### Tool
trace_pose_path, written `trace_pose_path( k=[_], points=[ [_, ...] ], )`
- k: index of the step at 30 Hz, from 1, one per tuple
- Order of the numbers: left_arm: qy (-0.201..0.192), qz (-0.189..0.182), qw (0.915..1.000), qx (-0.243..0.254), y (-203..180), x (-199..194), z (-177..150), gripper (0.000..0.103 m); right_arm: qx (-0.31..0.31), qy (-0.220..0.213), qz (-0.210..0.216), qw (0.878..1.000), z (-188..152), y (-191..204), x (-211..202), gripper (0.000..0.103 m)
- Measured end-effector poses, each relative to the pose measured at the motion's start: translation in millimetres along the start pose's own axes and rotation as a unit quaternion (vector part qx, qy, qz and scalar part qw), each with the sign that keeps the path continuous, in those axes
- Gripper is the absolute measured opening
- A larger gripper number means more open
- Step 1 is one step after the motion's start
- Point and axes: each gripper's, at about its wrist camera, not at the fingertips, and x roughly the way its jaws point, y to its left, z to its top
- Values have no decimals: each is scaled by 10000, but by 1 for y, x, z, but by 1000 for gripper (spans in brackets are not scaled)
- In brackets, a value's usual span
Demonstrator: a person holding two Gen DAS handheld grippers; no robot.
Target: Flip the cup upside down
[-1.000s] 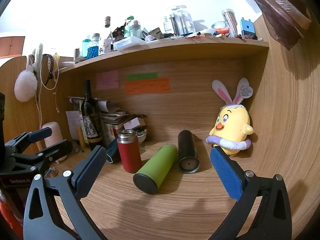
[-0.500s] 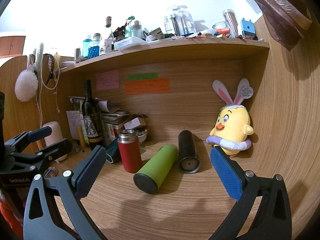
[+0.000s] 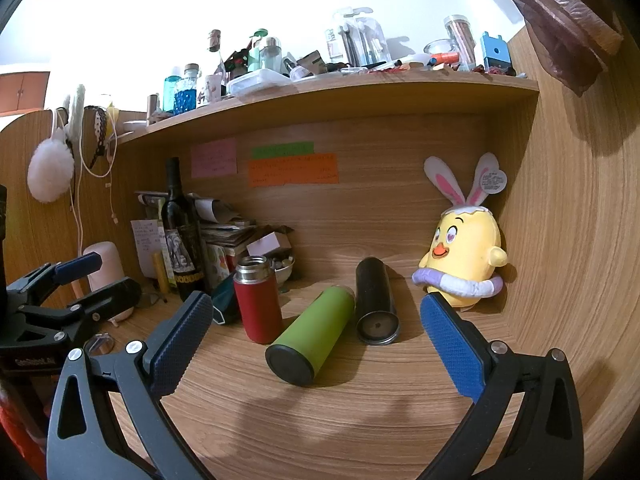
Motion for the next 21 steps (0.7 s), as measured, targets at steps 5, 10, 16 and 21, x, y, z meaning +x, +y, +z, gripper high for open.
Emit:
trace_pose_path(
  k=[5,10,16,21],
  points=[
    [71,-3,10000,-14,2,6,1,103,12,34,4,10000,-1,-1,6,103],
    [510,-148,9985,-132,15,42,-1,103,89,158,-32,9998,-6,-10,20,103],
    [1739,-439,9828,-438,39,130,-15,103,258,393,-93,9989,-15,-24,40,103],
    [2194,-348,9740,-450,47,183,-24,103,341,607,-124,9975,-25,-33,55,103]
  ],
)
